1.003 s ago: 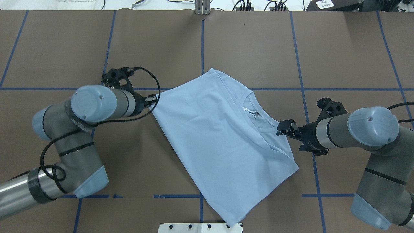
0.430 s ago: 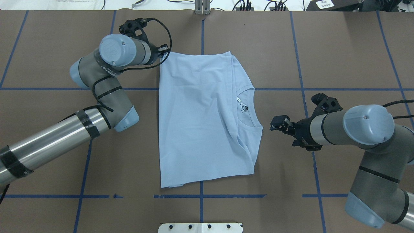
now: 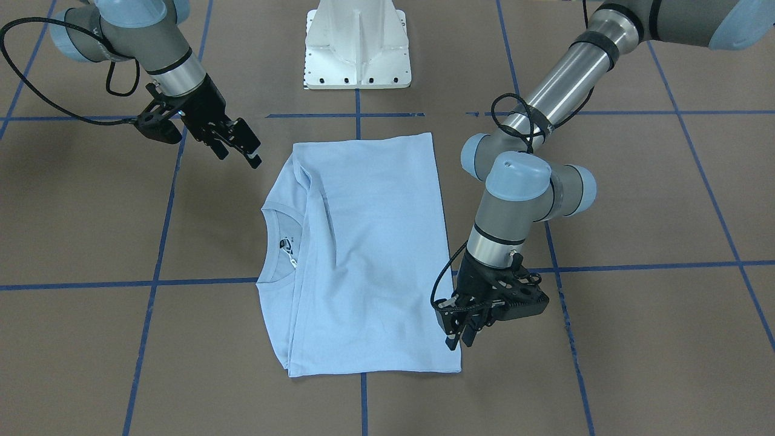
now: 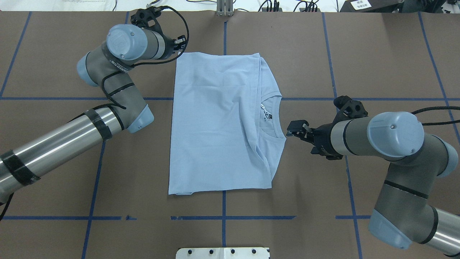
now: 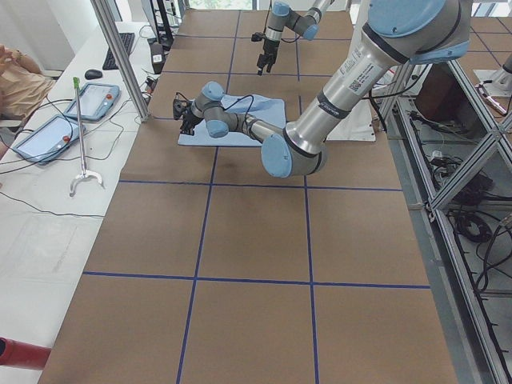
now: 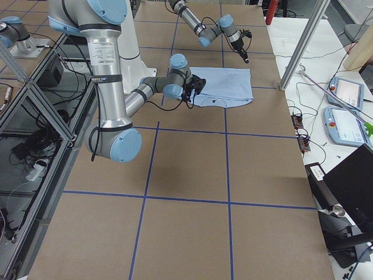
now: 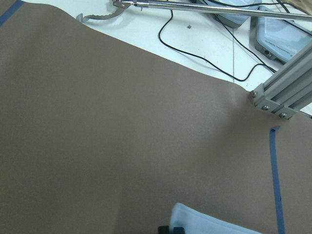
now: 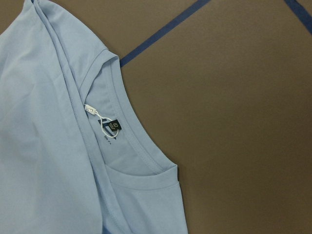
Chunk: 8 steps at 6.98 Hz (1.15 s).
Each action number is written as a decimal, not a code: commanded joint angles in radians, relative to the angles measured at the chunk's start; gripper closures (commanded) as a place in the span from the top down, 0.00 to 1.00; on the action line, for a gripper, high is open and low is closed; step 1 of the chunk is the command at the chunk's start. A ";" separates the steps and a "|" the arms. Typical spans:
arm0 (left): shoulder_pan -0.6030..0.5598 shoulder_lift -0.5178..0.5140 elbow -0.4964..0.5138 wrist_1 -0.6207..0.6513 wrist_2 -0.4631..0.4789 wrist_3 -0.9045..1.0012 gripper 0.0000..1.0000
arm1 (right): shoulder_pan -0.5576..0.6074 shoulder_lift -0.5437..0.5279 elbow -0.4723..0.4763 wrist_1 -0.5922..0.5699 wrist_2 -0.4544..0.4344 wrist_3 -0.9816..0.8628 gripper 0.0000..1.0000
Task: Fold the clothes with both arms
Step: 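Move the right gripper to the near collar corner while the left holds the far corner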
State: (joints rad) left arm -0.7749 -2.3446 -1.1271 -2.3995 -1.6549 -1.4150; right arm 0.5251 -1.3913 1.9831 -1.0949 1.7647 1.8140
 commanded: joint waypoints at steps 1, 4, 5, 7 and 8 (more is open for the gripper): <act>-0.001 0.181 -0.254 0.002 -0.121 -0.024 0.73 | -0.046 0.110 -0.091 -0.002 -0.036 -0.001 1.00; 0.000 0.186 -0.257 0.002 -0.121 -0.032 0.73 | -0.164 0.199 -0.214 -0.005 -0.200 0.016 1.00; 0.003 0.182 -0.257 0.002 -0.121 -0.032 0.74 | -0.177 0.196 -0.202 -0.029 -0.221 0.028 1.00; 0.005 0.183 -0.255 0.000 -0.121 -0.033 0.74 | -0.177 0.201 -0.170 -0.116 -0.220 0.027 1.00; 0.005 0.182 -0.255 -0.001 -0.121 -0.051 0.74 | -0.201 0.199 -0.143 -0.211 -0.221 0.027 0.99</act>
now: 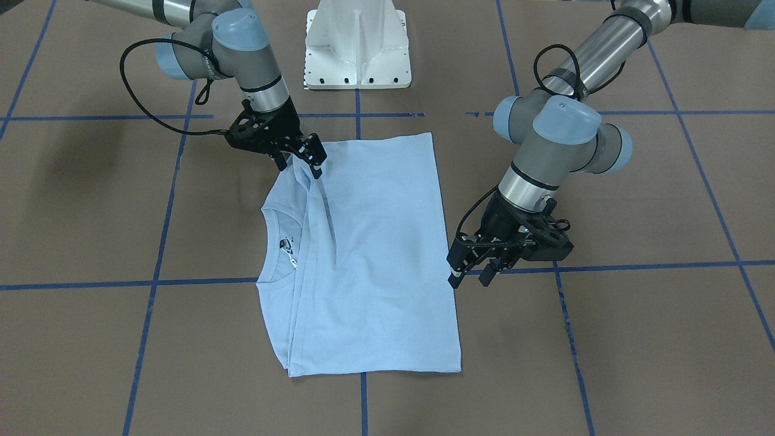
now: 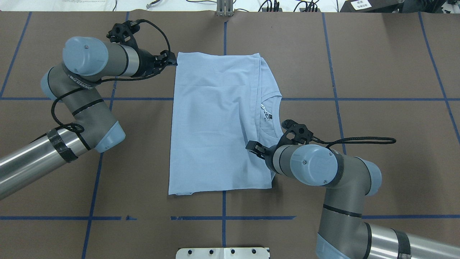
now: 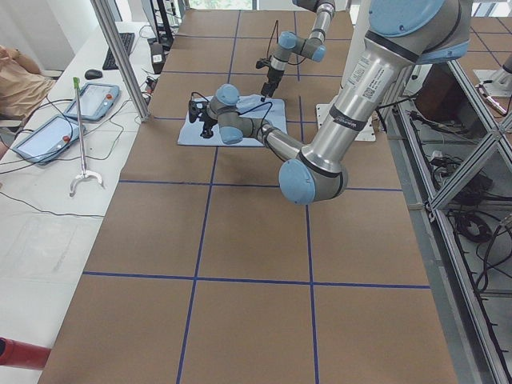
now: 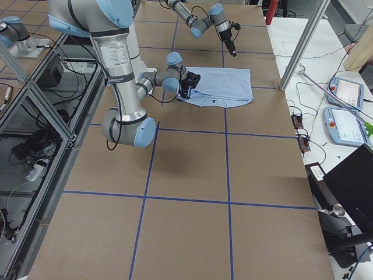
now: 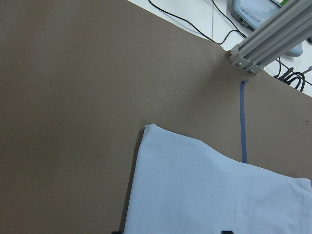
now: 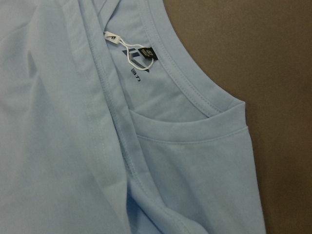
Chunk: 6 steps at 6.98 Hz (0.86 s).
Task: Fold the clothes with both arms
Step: 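Move the right gripper to the near collar corner while the left holds the far corner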
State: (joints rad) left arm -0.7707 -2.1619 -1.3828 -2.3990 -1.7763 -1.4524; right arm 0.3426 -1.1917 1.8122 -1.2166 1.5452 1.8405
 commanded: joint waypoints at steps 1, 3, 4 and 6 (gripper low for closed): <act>0.002 -0.001 0.002 -0.009 0.000 -0.028 0.74 | -0.039 0.001 0.042 -0.119 -0.002 0.006 0.97; 0.005 -0.001 0.004 -0.012 0.000 -0.031 0.74 | -0.070 0.000 0.041 -0.120 -0.005 0.052 0.89; 0.008 -0.003 0.002 -0.012 0.000 -0.031 0.74 | -0.073 -0.008 0.039 -0.120 -0.005 0.054 0.83; 0.008 -0.004 0.002 -0.012 0.000 -0.033 0.74 | -0.077 -0.015 0.033 -0.120 -0.007 0.054 0.72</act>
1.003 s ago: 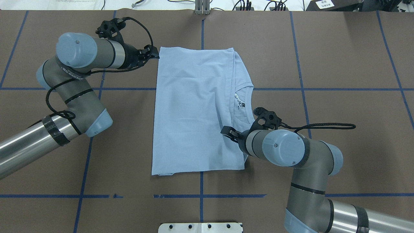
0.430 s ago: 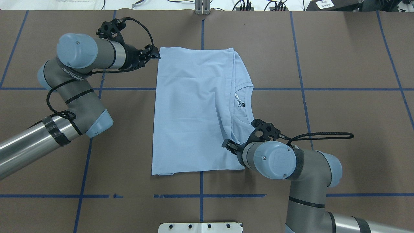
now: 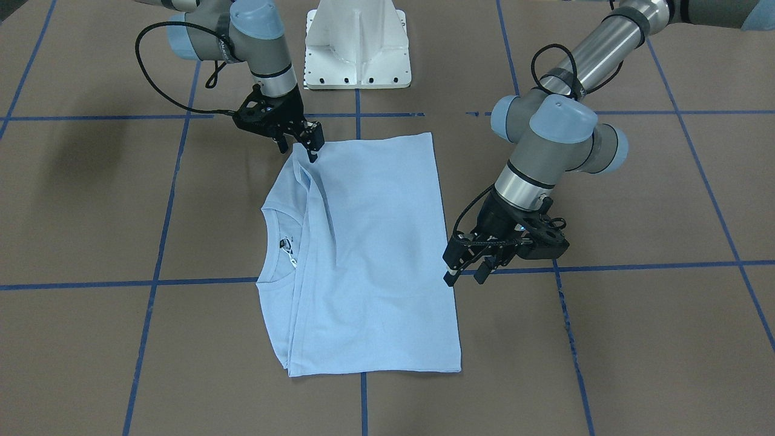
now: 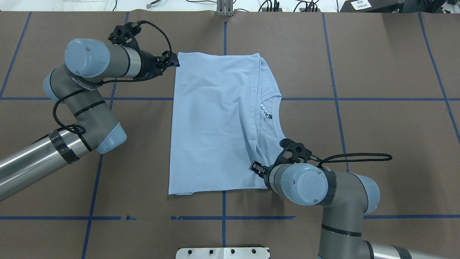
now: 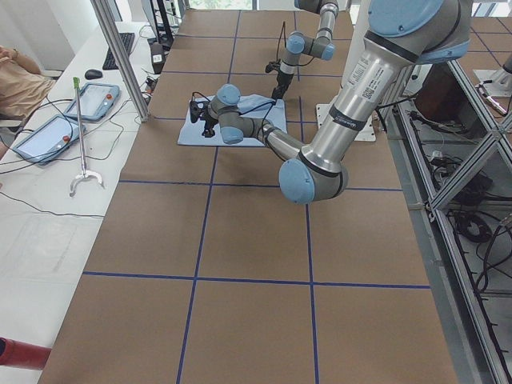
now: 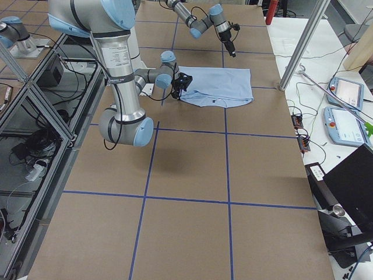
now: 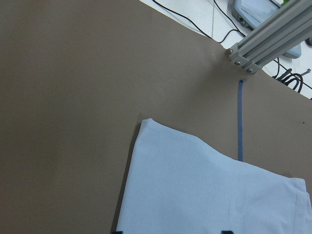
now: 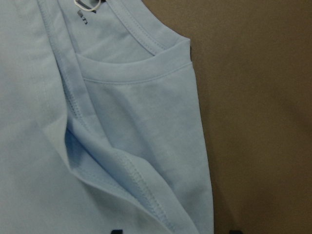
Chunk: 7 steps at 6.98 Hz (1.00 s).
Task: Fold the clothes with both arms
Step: 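Move the right gripper to the near collar corner while the left holds the far corner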
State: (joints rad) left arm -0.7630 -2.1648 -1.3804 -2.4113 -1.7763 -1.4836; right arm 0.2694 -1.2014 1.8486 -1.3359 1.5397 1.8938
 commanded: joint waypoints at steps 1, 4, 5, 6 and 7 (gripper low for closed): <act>0.001 -0.001 0.000 0.000 0.000 -0.001 0.74 | -0.004 -0.006 -0.003 0.000 -0.001 0.001 0.65; 0.001 -0.001 -0.002 0.000 0.000 -0.001 0.74 | -0.006 -0.004 0.001 0.000 0.002 0.019 0.00; 0.001 -0.001 -0.002 0.001 0.000 -0.001 0.74 | -0.006 0.005 0.006 0.001 0.003 0.019 0.00; 0.002 -0.003 -0.002 0.000 0.000 -0.001 0.74 | -0.006 -0.001 0.003 0.000 0.002 0.021 0.00; 0.002 -0.003 -0.002 0.000 0.000 -0.001 0.74 | -0.006 -0.006 0.001 0.000 0.002 0.028 0.00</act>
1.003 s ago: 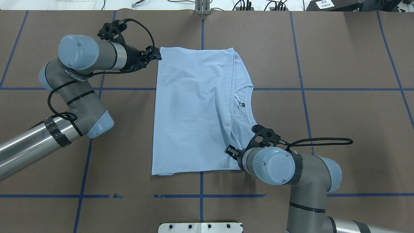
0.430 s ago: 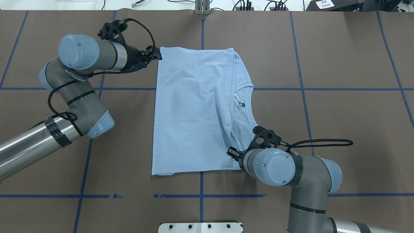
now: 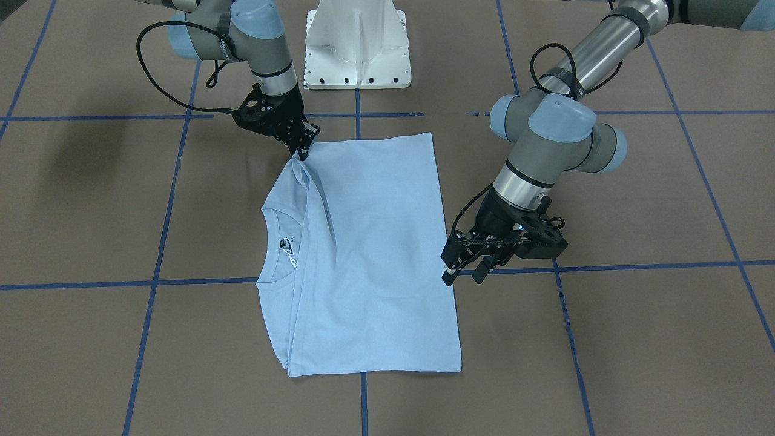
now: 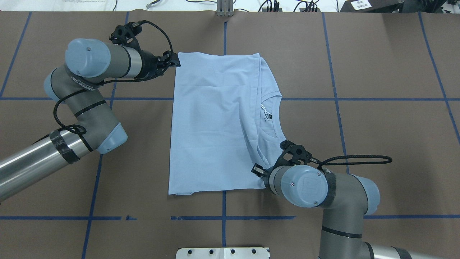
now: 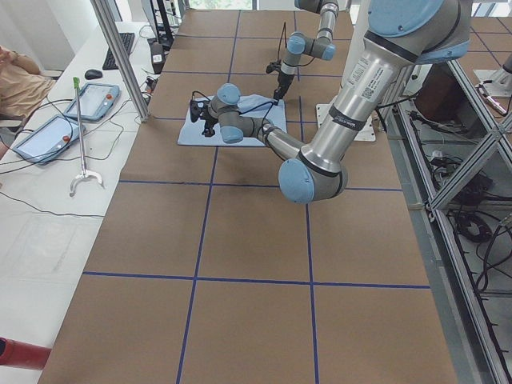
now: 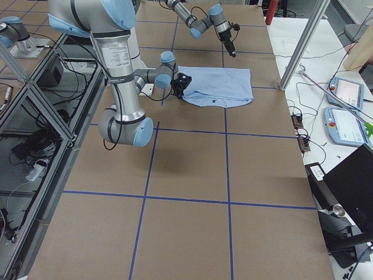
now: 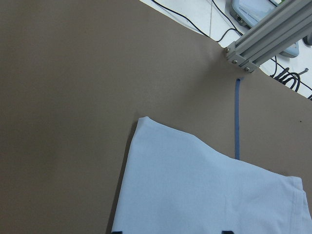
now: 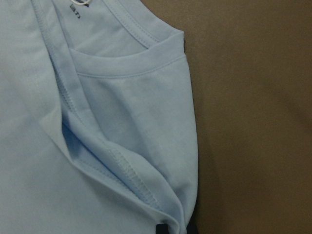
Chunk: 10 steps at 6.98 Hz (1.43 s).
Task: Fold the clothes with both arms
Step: 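Move the right gripper to the near collar corner while the left holds the far corner, then move the left gripper to the shirt's near corner while the right gripper holds its corner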
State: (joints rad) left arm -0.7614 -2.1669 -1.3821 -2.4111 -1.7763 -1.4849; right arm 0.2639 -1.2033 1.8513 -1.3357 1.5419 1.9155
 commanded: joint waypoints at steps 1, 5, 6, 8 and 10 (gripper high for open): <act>0.002 -0.001 -0.002 0.000 0.000 0.000 0.74 | 0.003 -0.001 0.014 -0.002 0.000 0.008 0.00; 0.115 0.106 -0.206 0.013 0.011 -0.237 0.74 | 0.006 -0.090 0.162 -0.002 0.009 0.008 0.00; 0.188 0.193 -0.344 0.016 0.041 -0.297 0.74 | 0.005 -0.090 0.164 -0.002 0.009 0.019 0.00; 0.427 0.358 -0.545 0.146 0.209 -0.423 0.74 | 0.003 -0.088 0.164 0.000 0.009 0.033 0.00; 0.593 0.375 -0.548 0.208 0.323 -0.585 0.73 | 0.003 -0.090 0.163 0.001 0.009 0.033 0.00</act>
State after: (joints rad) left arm -0.2682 -1.8096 -1.9162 -2.2523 -1.5209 -1.9895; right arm 0.2673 -1.2921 2.0147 -1.3352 1.5508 1.9475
